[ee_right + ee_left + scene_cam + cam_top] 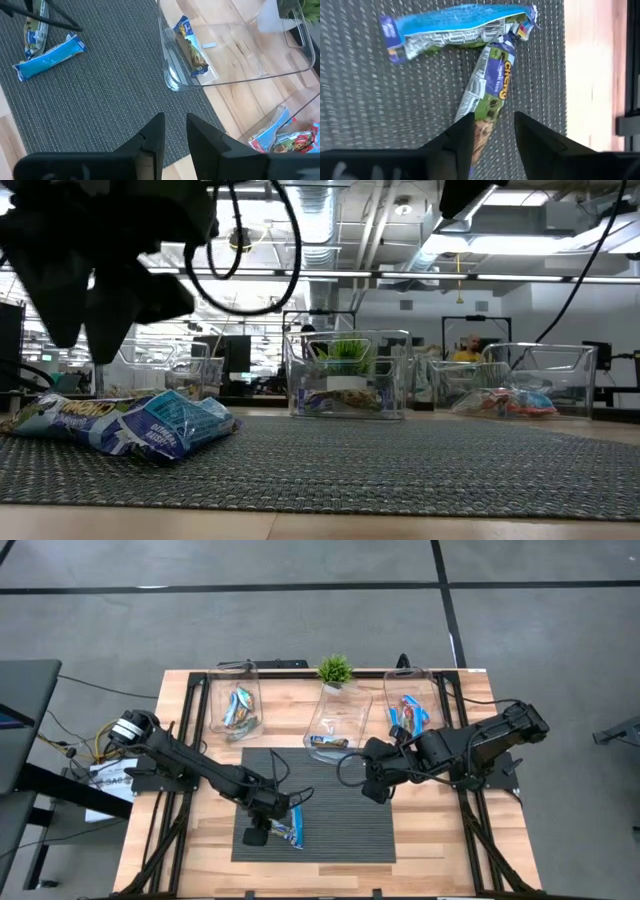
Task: Pick and place Granola Bars by type
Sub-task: Put the purple granola bar into the middle transparent bin
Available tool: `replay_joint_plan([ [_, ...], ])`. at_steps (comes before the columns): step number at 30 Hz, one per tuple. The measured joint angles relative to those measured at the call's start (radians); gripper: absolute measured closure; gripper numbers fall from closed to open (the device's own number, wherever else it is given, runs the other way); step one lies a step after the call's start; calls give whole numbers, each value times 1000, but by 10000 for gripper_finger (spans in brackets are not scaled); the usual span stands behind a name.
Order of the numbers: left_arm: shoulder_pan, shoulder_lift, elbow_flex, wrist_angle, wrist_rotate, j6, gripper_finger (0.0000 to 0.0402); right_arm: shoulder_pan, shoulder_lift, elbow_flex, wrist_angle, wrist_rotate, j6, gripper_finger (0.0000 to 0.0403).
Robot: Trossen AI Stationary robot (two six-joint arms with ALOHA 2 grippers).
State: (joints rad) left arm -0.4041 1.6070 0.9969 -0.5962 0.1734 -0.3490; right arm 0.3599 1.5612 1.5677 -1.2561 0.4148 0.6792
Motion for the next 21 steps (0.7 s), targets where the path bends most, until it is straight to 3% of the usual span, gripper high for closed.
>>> replay_joint_plan([
  [5, -17, 0, -38, 39, 15, -48, 227, 0, 0, 0, 3, -21, -26, 331],
  [8, -50, 0, -38, 45, -47, 5, 209, 0, 0, 0, 4, -21, -26, 331],
  [14, -107, 24, -38, 26, -166, 95, 203, 0, 0, 0, 5, -23, -26, 331],
  [21, -107, 111, -36, 35, -191, 99, 203, -1, 0, 0, 16, -25, -26, 331],
])
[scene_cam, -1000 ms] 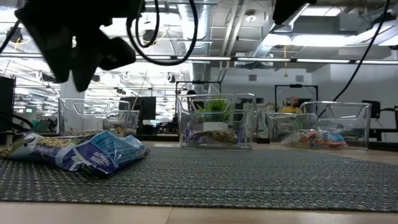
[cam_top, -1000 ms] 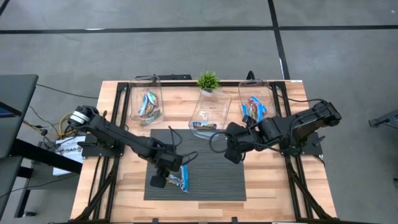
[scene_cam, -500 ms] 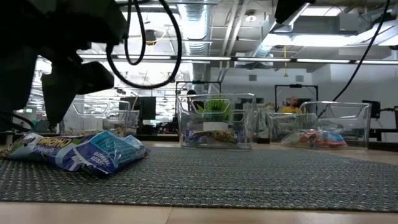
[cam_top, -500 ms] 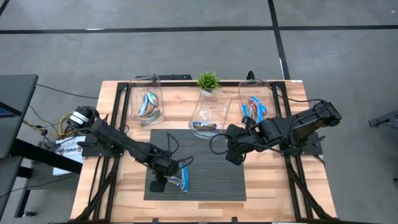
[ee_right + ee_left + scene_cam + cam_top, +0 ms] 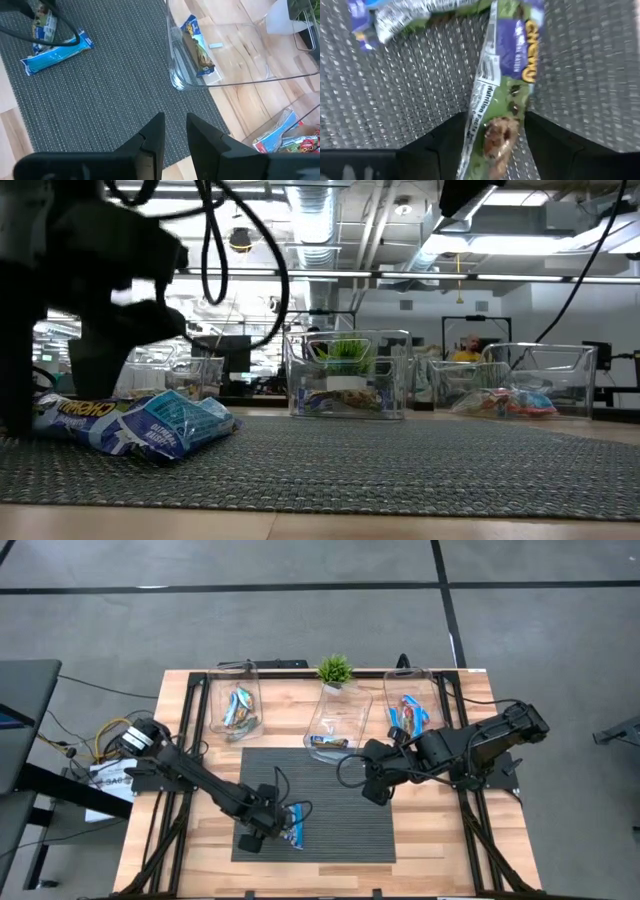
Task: Pick and place Granola Bars by type
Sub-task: Put the purple granola bar into the middle transparent bin
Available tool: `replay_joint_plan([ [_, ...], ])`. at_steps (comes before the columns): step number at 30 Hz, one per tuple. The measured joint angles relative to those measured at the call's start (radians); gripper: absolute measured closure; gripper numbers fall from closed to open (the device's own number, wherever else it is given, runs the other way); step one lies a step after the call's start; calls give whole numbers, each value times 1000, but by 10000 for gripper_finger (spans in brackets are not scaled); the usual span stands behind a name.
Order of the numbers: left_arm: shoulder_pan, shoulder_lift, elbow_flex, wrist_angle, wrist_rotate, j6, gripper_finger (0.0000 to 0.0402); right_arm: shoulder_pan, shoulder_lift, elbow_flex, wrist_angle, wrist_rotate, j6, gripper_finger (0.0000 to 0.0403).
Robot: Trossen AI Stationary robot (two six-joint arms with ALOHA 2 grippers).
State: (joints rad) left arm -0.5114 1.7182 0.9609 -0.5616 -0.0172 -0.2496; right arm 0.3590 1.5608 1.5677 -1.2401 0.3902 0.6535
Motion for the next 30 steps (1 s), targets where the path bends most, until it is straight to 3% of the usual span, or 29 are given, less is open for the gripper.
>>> replay_joint_plan([
  [7, -1, 29, 5, -1, -22, -5, 227, -1, 0, 0, 0, -1, 0, 331],
  [14, 0, 27, 44, -18, -10, -7, 342, -1, 0, 0, 3, -1, -4, 331],
  [17, 10, 27, 70, -24, -4, -18, 373, 1, 0, 0, 38, -1, -47, 331],
  [24, 86, -13, 126, -34, -54, -41, 354, -1, -31, 0, 144, -28, -163, 331],
  [30, 221, -124, 163, -26, -173, -23, 363, -33, -78, 0, 121, 64, -145, 331],
])
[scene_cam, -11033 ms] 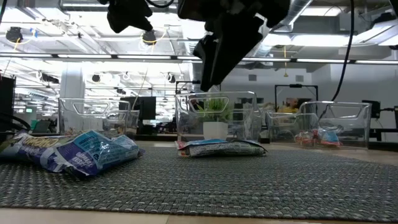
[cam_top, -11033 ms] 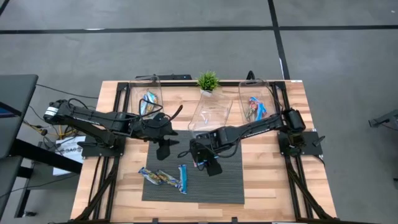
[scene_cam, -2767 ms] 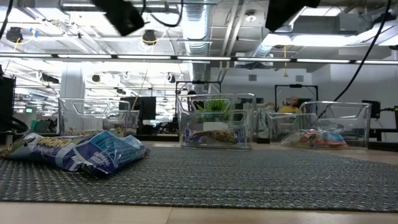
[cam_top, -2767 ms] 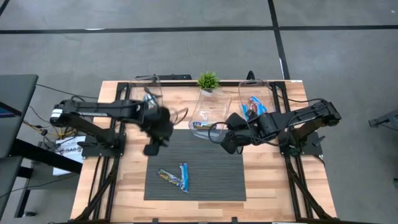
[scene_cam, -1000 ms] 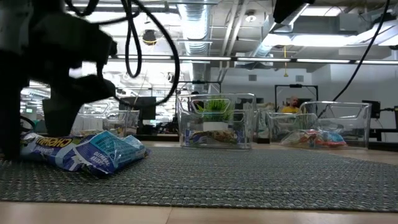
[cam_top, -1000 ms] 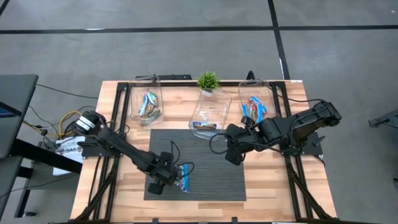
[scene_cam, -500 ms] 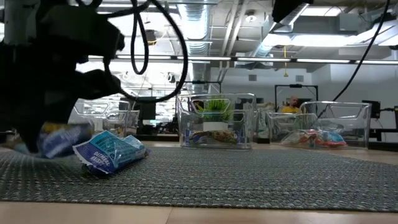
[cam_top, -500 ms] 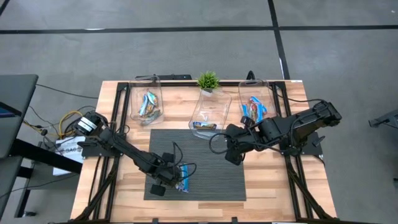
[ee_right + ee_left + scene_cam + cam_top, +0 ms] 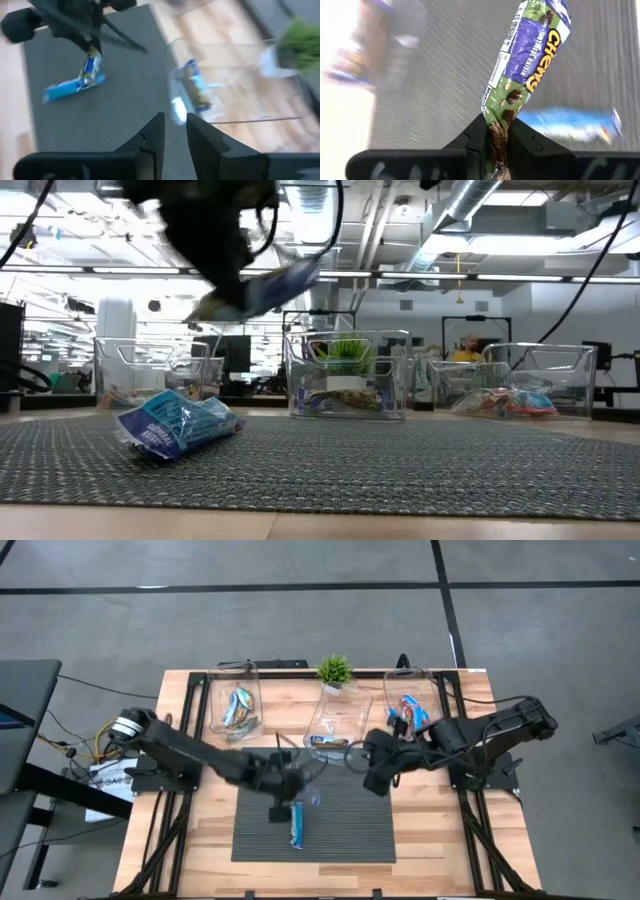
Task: Pick and place Granola Bars by type
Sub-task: Put the purple granola bar into the middle transparent bin
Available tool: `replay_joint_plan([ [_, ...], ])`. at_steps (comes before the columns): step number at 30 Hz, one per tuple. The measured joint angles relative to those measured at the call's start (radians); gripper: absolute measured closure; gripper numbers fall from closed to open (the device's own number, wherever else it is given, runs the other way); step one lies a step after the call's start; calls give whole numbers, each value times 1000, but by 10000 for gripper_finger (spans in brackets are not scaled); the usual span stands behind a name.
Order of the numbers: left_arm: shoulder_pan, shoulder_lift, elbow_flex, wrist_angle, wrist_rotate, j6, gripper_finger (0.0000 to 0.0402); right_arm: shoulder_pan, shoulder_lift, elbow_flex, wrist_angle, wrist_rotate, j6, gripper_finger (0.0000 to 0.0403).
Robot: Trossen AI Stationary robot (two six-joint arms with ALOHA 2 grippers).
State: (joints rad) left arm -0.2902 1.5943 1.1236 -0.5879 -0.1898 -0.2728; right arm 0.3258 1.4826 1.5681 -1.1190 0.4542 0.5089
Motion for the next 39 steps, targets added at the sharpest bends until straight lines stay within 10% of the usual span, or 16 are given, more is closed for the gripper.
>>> replay_joint_plan([
  [9, 277, -53, 167, 77, -94, 193, 365, -82, -32, 0, -3, 26, -18, 331],
  [17, 483, -53, 191, 201, 48, 176, 360, -126, -28, 0, -2, 20, -20, 331],
  [39, 534, 55, 192, 300, 184, 93, 233, -171, -27, 0, 6, 19, -67, 331],
])
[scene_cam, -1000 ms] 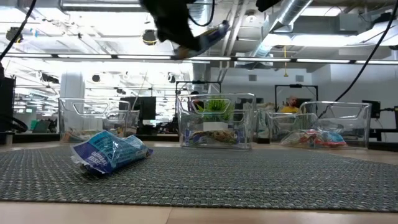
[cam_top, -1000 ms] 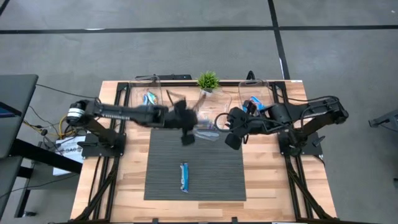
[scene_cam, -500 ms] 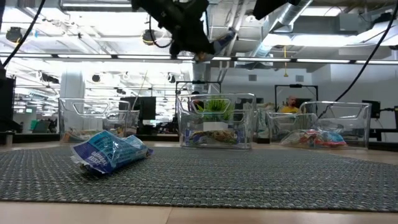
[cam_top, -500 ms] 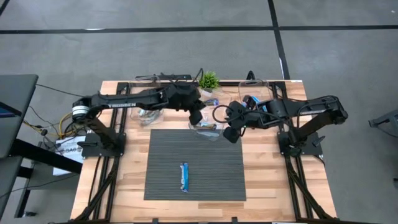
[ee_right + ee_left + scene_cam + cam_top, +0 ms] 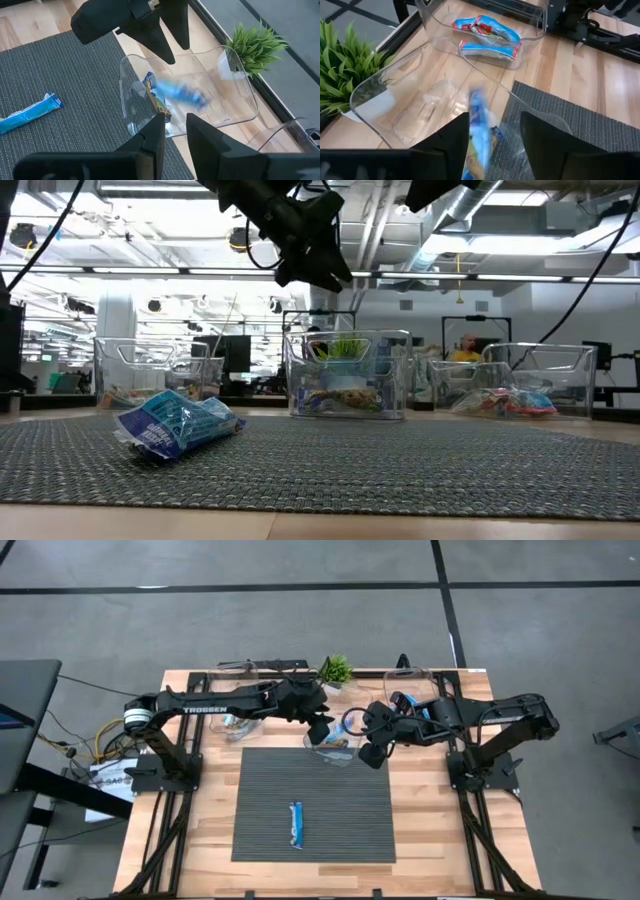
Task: Pick and place Granola Bars by type
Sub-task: Put the purple granola bar into the middle transparent bin
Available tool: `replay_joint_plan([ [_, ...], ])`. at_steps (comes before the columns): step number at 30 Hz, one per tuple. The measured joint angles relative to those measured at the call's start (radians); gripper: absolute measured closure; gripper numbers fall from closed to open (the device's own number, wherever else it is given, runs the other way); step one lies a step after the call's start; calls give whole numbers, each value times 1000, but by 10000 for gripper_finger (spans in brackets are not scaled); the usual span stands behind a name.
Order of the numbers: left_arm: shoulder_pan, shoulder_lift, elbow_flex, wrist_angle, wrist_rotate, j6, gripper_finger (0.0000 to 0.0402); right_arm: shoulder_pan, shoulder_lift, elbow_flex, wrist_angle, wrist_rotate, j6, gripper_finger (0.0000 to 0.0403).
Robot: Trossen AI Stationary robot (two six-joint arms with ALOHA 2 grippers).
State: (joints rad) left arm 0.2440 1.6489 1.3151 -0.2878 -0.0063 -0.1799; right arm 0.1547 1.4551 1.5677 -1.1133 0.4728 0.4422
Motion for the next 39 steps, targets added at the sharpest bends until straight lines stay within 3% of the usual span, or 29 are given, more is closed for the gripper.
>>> replay_joint_plan([
  [7, -4, -2, 0, 3, 14, -27, 225, 0, 0, 0, 0, -2, -5, 331],
  [11, -30, -30, 0, -8, 126, -26, 230, 6, 0, 0, -1, -7, -9, 331],
  [15, -96, -77, 0, -92, 226, 16, 239, 19, 0, 0, -5, -31, -50, 331],
  [19, -197, -115, 0, -205, 207, 29, 244, 33, 0, 0, -5, -56, -57, 331],
  [24, -292, -106, 0, -370, 164, -255, 233, 37, 0, 0, -4, -162, -4, 331],
  [33, -404, -92, -57, -436, 79, -722, 207, 76, 0, 0, 64, -519, -215, 331],
  [39, -472, -92, -57, -519, -39, -940, 206, 78, 0, 0, 118, -645, -215, 331],
])
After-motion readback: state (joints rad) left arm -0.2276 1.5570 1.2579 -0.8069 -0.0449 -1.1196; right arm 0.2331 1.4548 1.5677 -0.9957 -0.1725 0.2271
